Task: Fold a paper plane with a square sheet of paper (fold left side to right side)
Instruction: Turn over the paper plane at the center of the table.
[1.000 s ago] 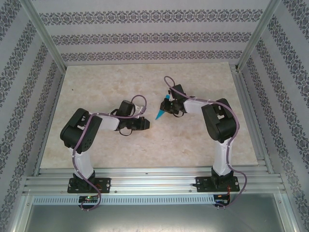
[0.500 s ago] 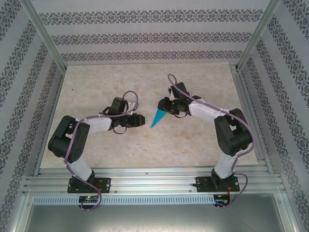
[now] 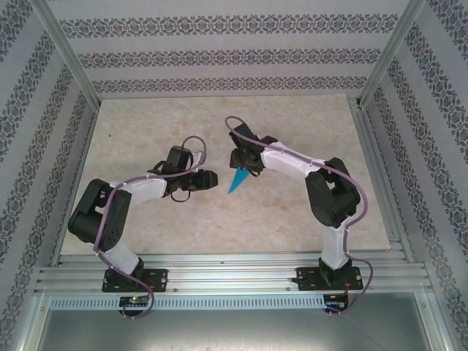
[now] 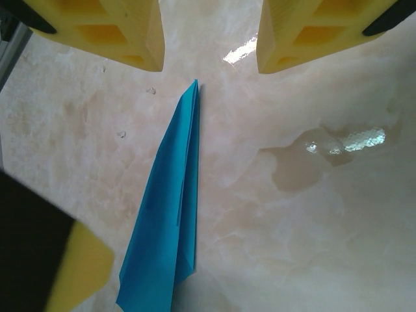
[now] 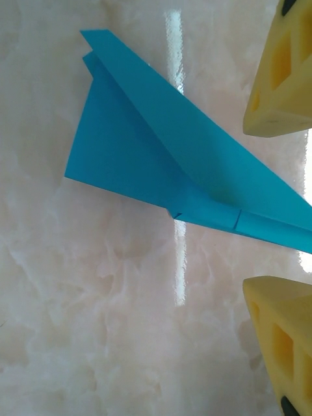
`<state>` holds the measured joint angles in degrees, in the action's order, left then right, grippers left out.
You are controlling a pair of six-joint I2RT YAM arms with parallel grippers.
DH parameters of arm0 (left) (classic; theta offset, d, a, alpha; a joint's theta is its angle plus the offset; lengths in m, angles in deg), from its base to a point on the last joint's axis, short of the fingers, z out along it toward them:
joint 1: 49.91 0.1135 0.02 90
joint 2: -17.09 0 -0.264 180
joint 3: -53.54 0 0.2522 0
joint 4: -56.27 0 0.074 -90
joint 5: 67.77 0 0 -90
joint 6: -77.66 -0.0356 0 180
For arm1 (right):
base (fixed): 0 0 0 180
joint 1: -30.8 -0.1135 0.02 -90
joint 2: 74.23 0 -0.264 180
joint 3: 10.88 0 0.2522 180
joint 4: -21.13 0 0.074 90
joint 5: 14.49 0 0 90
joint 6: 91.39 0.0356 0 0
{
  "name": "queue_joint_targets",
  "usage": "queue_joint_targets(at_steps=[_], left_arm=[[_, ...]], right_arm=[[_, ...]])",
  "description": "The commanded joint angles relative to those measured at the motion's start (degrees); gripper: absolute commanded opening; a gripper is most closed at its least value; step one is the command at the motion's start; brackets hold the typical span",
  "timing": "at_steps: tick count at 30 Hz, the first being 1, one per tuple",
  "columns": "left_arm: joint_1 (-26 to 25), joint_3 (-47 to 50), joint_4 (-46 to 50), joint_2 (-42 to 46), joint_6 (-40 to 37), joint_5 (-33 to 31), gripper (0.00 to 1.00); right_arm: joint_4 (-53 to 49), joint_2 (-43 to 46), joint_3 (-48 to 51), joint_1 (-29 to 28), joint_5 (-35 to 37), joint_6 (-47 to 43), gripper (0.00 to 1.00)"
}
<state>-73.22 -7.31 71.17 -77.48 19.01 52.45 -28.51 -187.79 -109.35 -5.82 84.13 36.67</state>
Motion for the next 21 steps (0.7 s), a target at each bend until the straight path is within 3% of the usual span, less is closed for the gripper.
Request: queue_joint_targets(at_steps=[1,6,10,16,21], left_arm=[[0.0,0.2,1.2,1.5,-1.2,-1.3,0.43],[0.0,1.1,1.4,2.2,-1.7,-1.9,0.43],[0.0,1.0,2.8,3.0,-2.5,-2.7,0.43],[0.1,0.9,4.1,4.8,-2.7,-3.5,0.44],[0.7,1.0,5.4,9.0,-1.8,-4.3,0.46]], right_arm=[[-7.0,-3.9,-5.2,-1.5,7.3,1.3,0.57],[-11.5,-5.9,-7.0,-2.2,11.3,0.9,0.48],[-10.3,-3.4,-3.5,-2.0,11.7,0.7,0.33],[-2.1,2.9,4.7,-1.0,4.9,0.6,0.01],[8.4,11.9,11.7,-0.5,-5.4,-6.2,0.00]])
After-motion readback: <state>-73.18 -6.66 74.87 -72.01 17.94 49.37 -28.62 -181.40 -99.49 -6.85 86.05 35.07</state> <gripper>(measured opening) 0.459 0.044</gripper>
